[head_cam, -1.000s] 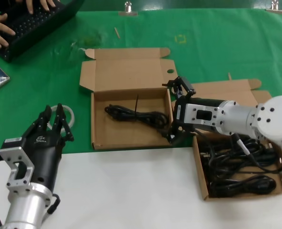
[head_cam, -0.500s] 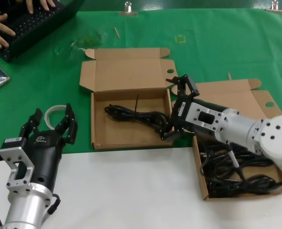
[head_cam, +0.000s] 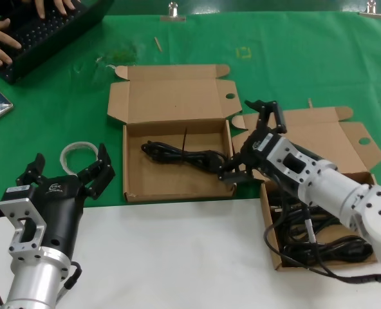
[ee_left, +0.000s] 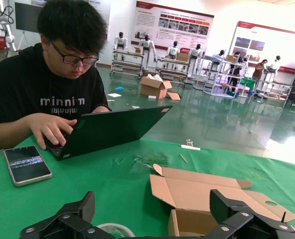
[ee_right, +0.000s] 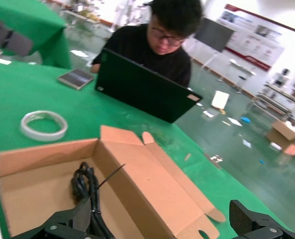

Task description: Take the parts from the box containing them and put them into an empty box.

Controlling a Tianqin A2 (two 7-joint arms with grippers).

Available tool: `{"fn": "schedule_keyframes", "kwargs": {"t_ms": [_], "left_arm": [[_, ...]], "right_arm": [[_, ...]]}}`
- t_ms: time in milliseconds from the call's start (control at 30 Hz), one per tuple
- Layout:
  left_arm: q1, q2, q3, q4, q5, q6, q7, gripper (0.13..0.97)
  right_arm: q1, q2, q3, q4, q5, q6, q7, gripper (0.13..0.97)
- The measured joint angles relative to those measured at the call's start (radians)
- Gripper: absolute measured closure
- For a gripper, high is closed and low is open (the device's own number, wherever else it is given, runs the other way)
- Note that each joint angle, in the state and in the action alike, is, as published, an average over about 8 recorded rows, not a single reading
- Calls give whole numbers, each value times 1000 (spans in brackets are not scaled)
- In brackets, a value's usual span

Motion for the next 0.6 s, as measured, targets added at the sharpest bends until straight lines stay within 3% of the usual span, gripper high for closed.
{"fn": "schedule_keyframes", "kwargs": {"t_ms": [267,600], "left_arm": [[0,0,0,0,0,0,0,257],[0,0,0,0,0,0,0,161]], "right_arm": [[-84,-5,54,68,51,73,32,129],[-189,-12,122,152,114,163,73,129]]}}
